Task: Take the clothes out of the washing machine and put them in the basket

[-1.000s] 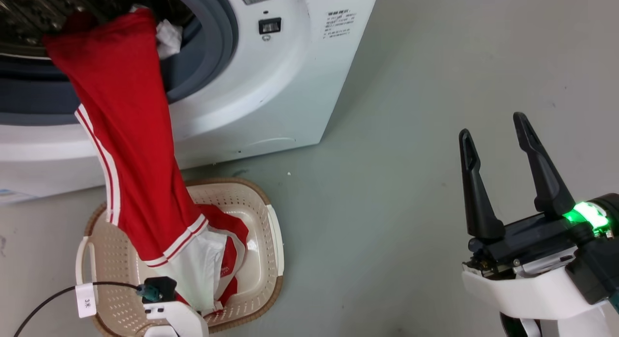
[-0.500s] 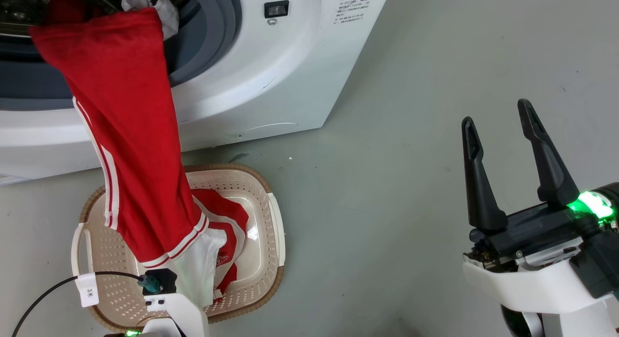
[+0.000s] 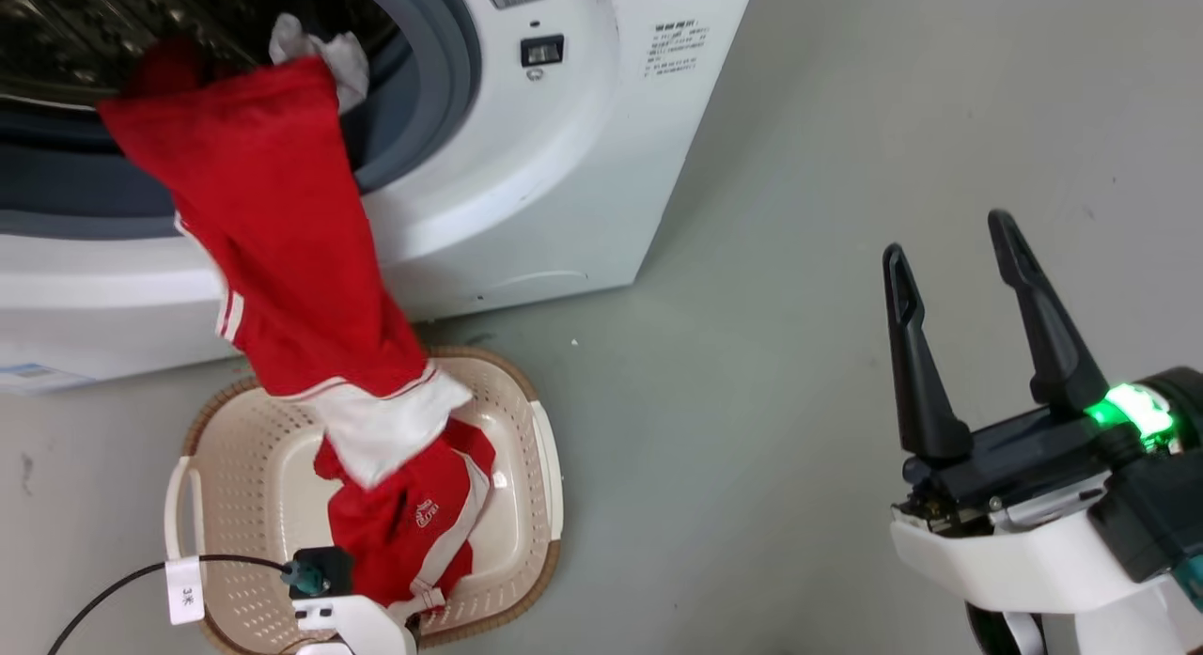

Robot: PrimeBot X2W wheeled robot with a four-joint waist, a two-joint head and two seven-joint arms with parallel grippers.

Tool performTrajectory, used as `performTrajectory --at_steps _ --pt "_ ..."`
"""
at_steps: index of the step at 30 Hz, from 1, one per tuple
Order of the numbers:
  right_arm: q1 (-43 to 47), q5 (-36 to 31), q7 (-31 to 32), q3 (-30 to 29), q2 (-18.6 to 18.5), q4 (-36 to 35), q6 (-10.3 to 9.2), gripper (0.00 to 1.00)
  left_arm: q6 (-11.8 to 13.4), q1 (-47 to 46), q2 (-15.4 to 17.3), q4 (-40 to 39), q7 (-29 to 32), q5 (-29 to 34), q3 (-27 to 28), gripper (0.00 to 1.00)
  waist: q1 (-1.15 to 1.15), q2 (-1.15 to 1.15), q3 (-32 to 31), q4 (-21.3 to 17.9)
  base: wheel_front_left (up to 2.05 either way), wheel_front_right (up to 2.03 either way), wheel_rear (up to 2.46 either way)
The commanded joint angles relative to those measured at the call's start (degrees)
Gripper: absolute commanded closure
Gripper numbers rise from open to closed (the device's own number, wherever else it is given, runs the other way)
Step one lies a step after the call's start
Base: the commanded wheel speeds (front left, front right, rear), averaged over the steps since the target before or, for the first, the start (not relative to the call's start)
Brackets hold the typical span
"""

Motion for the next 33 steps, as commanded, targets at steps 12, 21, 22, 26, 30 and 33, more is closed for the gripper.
performTrajectory --at_steps 12,21,22,26,30,33 --pt "4.6 0.2 -0.1 -0.2 0.0 1.3 -0.02 0.00 0.8 1.8 0.7 -1.1 -8.4 1.7 1.0 0.00 0.00 0.00 -9.8 1.9 0.00 0.00 0.00" --pt "6.6 0.4 -0.1 -0.3 0.0 1.4 -0.02 0.00 10.0 4.6 6.5 -22.0 -8.5 16.7 14.6 0.00 0.00 0.00 -12.7 3.3 0.00 0.00 0.00" --pt "6.6 0.4 -0.1 -0.3 0.0 1.4 -0.02 0.00 10.8 5.6 6.7 -24.2 -8.5 18.6 16.6 0.00 0.00 0.00 -12.9 3.4 0.00 0.00 0.00" --pt "7.1 0.5 -0.1 -0.2 0.0 1.5 -0.02 0.00 12.4 9.0 7.0 -31.6 -8.5 25.6 23.7 0.00 0.00 0.00 -13.6 3.3 0.00 0.00 0.00" --pt "7.2 0.6 -0.1 0.0 0.0 1.5 -0.02 0.00 12.4 10.7 6.2 -36.3 -8.5 30.9 29.1 0.00 0.00 0.00 -14.0 2.9 0.00 0.00 0.00" --pt "7.0 0.7 -0.1 0.1 0.0 1.3 -0.02 0.00 11.9 10.4 5.7 -38.0 -8.5 33.6 32.4 0.00 0.00 0.00 -13.6 2.7 0.00 0.00 0.00"
